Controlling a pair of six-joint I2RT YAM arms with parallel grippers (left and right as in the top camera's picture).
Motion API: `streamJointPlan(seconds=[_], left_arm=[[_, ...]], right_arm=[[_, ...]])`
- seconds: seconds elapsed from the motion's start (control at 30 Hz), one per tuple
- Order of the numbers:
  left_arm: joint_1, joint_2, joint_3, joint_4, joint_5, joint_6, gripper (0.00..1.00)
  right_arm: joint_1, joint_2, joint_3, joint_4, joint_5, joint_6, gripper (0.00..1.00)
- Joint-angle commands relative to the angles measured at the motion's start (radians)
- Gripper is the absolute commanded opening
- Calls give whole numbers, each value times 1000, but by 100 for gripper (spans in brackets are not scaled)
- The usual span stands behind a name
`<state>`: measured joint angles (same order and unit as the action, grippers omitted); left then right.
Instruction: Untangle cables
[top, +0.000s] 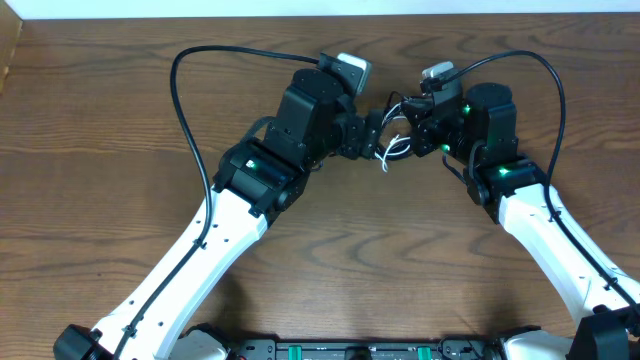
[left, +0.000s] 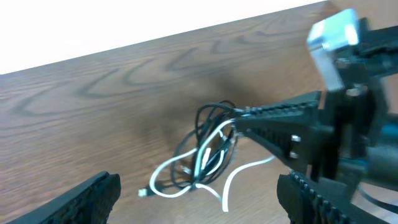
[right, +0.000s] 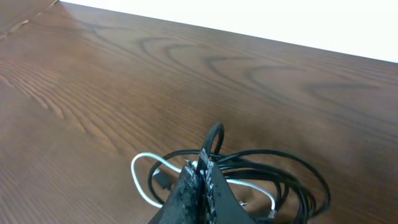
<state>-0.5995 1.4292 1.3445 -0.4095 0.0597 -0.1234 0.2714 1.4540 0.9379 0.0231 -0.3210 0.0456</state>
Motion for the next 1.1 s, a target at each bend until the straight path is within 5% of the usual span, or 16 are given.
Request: streamJointPlan(seconds=[0.0, 0.17, 0.4, 1.07], left_arm=[[4, 26, 33, -32, -146, 3, 85], [48, 112, 33, -76, -131, 5, 64], [96, 217, 33, -97, 79, 5, 65], [122, 397, 32, -142, 175, 7, 74]], right_arm=[[-4, -2, 16, -1, 2, 3, 1], [-4, -2, 16, -5, 2, 3, 1], [-4, -2, 16, -12, 2, 2, 1], [-4, -2, 16, -24, 2, 2, 1]])
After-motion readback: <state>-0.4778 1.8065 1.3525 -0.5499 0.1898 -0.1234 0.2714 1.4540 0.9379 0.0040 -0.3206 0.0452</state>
